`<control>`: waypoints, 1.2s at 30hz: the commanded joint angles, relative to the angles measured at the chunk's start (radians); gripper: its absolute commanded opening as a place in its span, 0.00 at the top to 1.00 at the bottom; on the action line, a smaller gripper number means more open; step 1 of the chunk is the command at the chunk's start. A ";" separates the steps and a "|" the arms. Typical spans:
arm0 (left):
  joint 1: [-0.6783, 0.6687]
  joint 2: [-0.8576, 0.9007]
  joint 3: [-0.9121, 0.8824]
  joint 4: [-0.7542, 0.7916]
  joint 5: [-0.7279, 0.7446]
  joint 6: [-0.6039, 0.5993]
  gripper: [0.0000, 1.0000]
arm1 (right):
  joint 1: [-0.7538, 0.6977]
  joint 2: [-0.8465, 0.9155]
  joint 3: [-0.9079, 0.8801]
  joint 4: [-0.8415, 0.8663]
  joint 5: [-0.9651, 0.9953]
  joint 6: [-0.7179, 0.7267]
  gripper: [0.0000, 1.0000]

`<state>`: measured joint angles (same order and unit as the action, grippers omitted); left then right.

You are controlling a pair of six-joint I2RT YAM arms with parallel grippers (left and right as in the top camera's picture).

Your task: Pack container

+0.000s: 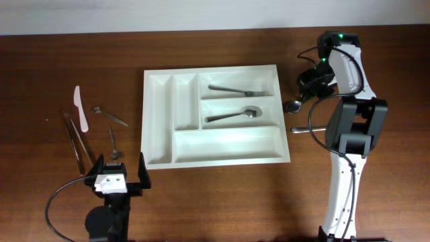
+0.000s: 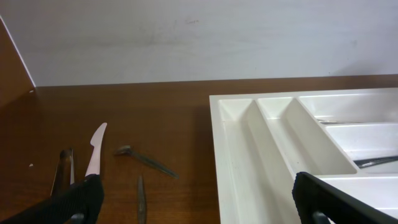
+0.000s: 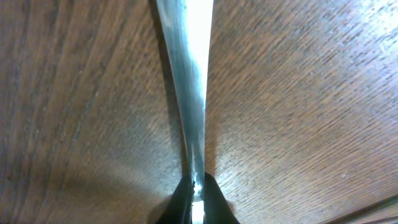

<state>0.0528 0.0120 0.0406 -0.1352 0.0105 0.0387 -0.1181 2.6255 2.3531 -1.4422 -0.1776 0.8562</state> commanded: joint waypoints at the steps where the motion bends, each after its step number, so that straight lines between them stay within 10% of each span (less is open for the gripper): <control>1: 0.005 -0.006 -0.006 0.000 0.000 0.016 0.01 | -0.008 0.130 -0.129 0.013 0.085 -0.007 0.96; 16: 0.005 -0.006 -0.006 0.000 0.000 0.016 0.01 | -0.077 0.130 -0.123 0.051 0.085 -0.135 0.96; 36: 0.005 -0.006 -0.006 0.000 0.000 0.016 0.01 | -0.155 0.130 0.366 -0.088 0.045 -0.388 0.96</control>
<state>0.0528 0.0120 0.0406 -0.1349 0.0105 0.0387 -0.2806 2.7426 2.6873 -1.5272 -0.1207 0.5213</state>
